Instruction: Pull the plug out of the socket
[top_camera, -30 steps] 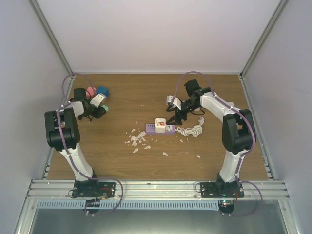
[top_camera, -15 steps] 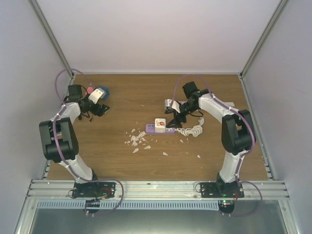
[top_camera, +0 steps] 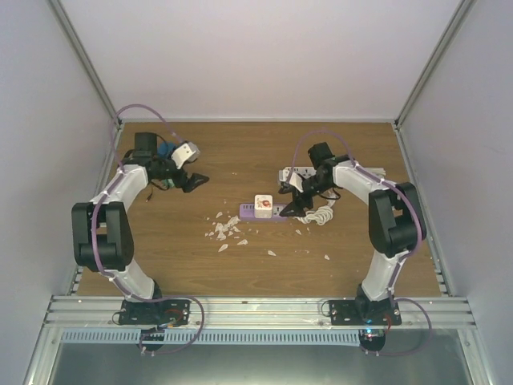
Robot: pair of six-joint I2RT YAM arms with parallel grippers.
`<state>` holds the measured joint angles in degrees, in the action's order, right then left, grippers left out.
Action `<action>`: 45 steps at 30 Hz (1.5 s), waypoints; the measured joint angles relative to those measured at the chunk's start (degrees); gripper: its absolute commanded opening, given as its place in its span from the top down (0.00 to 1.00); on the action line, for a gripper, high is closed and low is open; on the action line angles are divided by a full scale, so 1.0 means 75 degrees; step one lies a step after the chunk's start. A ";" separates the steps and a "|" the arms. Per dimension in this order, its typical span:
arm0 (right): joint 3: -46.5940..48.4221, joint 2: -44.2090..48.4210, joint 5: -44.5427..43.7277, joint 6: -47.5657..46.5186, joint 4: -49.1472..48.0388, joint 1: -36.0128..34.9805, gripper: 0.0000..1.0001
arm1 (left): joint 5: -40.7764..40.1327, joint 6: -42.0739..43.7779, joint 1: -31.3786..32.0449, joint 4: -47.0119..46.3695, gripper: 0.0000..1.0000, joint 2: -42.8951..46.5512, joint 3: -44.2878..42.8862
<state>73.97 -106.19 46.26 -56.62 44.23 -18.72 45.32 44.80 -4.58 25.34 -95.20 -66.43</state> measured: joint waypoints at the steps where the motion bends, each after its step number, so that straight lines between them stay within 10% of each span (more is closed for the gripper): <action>1: -0.0099 0.0032 -0.0017 0.0009 -0.0070 0.0082 0.07 | 0.0172 0.0047 0.0163 0.0052 0.01 0.0000 -0.0067; 18: -0.0839 0.0055 -0.0449 0.0006 -0.0769 0.0411 0.08 | 0.0536 0.1183 0.3567 0.0536 0.03 -0.0746 -0.0513; 45: -0.0962 -0.0093 -0.0326 0.0443 -0.1623 0.0035 0.07 | -0.0122 0.1157 0.4310 -0.0006 0.33 -0.1696 -0.0784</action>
<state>66.76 -106.89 43.81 -53.30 32.05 -18.46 44.40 53.47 27.75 25.30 -107.92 -72.31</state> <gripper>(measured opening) 0.927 0.703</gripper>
